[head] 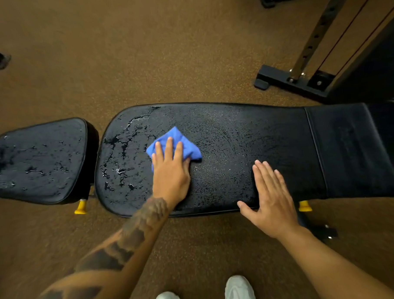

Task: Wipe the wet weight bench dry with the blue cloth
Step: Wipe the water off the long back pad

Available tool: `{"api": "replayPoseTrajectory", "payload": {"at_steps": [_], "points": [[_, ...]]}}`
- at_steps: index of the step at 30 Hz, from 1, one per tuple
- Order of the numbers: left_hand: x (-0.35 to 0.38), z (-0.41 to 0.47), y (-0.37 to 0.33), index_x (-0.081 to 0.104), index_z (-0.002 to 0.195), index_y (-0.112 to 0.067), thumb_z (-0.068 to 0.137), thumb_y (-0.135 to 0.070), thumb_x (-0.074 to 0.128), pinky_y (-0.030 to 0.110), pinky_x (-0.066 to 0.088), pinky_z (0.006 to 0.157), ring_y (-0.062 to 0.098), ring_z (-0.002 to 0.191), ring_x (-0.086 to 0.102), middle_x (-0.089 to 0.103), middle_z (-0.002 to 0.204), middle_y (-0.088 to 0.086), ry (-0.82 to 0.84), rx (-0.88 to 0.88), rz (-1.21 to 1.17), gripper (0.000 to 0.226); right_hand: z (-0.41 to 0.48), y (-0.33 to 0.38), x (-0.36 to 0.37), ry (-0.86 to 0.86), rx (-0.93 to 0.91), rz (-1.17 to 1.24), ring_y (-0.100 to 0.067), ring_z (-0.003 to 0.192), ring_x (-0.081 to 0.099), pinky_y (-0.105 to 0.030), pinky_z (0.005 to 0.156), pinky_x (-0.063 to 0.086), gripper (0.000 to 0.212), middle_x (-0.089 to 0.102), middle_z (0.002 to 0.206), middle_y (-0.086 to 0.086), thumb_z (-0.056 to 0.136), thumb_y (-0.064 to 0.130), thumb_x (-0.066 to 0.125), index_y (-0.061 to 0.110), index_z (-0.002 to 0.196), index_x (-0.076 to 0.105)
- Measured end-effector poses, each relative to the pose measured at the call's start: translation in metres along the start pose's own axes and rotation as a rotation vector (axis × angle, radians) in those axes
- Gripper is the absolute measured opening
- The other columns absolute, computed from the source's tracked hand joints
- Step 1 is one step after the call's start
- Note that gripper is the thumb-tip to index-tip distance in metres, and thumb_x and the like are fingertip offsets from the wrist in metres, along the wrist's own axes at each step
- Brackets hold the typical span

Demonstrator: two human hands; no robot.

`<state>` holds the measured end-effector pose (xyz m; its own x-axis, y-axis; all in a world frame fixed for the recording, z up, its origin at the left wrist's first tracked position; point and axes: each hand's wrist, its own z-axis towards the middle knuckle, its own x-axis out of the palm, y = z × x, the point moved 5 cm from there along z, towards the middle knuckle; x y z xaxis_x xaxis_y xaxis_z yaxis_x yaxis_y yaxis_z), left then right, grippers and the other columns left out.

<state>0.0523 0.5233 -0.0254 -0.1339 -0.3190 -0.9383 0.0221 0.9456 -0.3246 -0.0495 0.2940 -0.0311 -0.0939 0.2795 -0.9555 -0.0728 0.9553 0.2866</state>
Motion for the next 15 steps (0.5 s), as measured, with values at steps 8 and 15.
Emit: {"api": "replayPoseTrajectory", "payload": {"at_steps": [8, 15], "points": [[0.025, -0.050, -0.043, 0.041, 0.145, -0.009, 0.092, -0.036, 0.032, 0.060, 0.013, 0.115, 0.048, 0.144, 0.016, 0.029, 0.156, 0.015, 0.109, 0.203, 0.009, 0.060, 0.001, 0.000, 0.001, 0.022, 0.000, -0.012, -0.024, 0.146, 0.014, -0.045, 0.118, 0.015, 0.091, 0.021, 0.157, -0.011, 0.078, 0.059, 0.047, 0.003, 0.147, 0.027], [0.022, -0.033, -0.043, 0.031, 0.149, -0.007, 0.089, -0.037, 0.028, 0.056, 0.008, 0.119, 0.044, 0.147, 0.008, 0.020, 0.160, 0.014, 0.249, 0.428, 0.000, 0.068, 0.004, 0.010, -0.002, 0.043, 0.034, -0.031, -0.027, 0.145, 0.015, -0.049, 0.116, 0.016, 0.091, 0.022, 0.156, -0.011, 0.075, 0.054, 0.048, 0.006, 0.148, 0.023]]}}
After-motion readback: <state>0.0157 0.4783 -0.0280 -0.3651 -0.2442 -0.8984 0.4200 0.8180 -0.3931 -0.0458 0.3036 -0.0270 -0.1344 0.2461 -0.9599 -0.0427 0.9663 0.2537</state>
